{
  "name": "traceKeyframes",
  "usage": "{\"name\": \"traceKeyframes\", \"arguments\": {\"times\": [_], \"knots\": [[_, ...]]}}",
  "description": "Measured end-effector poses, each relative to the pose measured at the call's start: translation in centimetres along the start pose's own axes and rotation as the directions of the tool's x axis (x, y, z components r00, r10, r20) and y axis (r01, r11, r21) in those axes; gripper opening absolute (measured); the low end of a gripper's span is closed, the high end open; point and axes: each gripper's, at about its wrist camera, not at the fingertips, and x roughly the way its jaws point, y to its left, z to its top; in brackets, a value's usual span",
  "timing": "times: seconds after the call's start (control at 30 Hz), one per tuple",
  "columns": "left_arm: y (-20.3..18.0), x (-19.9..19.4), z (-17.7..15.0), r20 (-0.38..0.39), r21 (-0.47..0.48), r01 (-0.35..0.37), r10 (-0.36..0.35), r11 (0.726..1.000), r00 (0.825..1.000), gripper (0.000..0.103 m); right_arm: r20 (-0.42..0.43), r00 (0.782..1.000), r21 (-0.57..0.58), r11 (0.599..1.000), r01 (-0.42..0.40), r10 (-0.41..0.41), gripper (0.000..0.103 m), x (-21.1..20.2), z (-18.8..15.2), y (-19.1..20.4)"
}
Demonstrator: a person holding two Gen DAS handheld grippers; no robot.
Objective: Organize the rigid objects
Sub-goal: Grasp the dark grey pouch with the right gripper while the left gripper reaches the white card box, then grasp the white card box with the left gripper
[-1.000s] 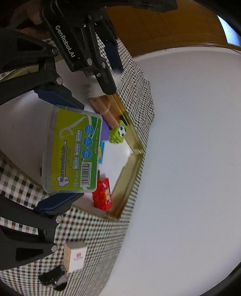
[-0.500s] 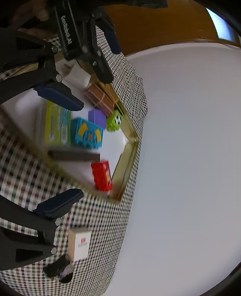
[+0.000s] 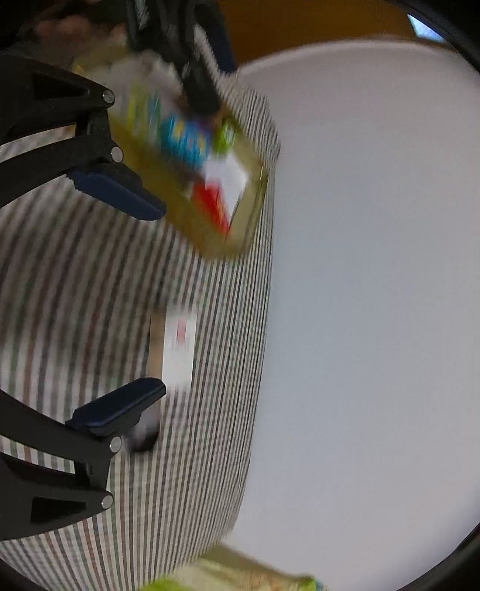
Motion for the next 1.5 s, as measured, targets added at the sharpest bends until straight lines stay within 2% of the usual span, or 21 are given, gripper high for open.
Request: {"name": "traceKeyframes", "arguments": {"times": [0.07,0.17,0.27,0.4,0.57,0.7,0.77,0.83,0.87,1.1,1.3,1.5], "knots": [[-1.8,1.3,0.4,-0.041,0.004,0.047,-0.047,0.999,0.998,0.103,-0.035,0.998,0.024,0.998,0.056,-0.055,0.089,1.0,0.0,-3.2],[-4.4,3.6,0.7,-0.103,0.017,0.065,-0.063,0.998,0.993,0.103,-0.082,0.994,0.059,0.995,0.084,-0.079,0.089,2.5,0.0,-6.7],[-5.8,5.9,0.9,-0.143,0.022,0.050,-0.047,0.999,0.989,0.103,-0.144,0.988,0.044,0.997,0.071,-0.064,0.089,4.5,-0.1,-8.6],[-6.7,8.3,1.1,-0.188,0.008,0.037,-0.035,0.999,0.982,0.103,-0.199,0.979,-0.002,1.000,0.031,-0.031,0.089,6.7,0.0,-9.0],[-7.2,9.2,1.7,-0.180,0.019,0.001,0.003,1.000,0.984,0.103,-0.235,0.971,0.021,0.999,-0.042,0.046,0.089,8.3,0.0,-9.4],[-7.7,9.0,1.6,-0.159,0.039,-0.006,0.012,0.999,0.987,0.103,-0.261,0.964,0.035,0.999,-0.036,0.044,0.089,9.2,-0.7,-9.9],[-8.2,8.8,1.3,-0.152,0.055,-0.001,0.010,0.998,0.988,0.103,-0.251,0.967,0.050,0.998,-0.038,0.049,0.084,8.8,-0.7,-10.4],[-8.7,8.8,1.1,-0.152,0.066,0.013,-0.003,0.998,0.988,0.103,-0.243,0.968,0.052,0.998,-0.045,0.056,0.053,8.4,-0.7,-10.4],[-9.0,8.8,1.1,-0.153,0.067,0.020,-0.010,0.998,0.988,0.103,-0.251,0.966,0.053,0.997,-0.049,0.061,0.050,8.5,-0.8,-10.3],[-10.7,9.1,1.1,-0.161,0.083,0.056,-0.042,0.995,0.986,0.103,-0.254,0.967,0.042,0.999,-0.026,0.035,0.047,7.8,-1.2,-10.2],[-12.8,10.3,0.6,-0.197,0.137,0.074,-0.046,0.988,0.979,0.103,-0.207,0.978,0.173,0.984,0.045,-0.008,0.047,6.0,-1.8,-13.3],[-13.4,12.3,0.5,-0.248,0.113,0.083,-0.053,0.990,0.967,0.103,-0.170,0.983,0.268,0.957,0.112,-0.068,0.047,3.7,-2.6,-16.6]]}}
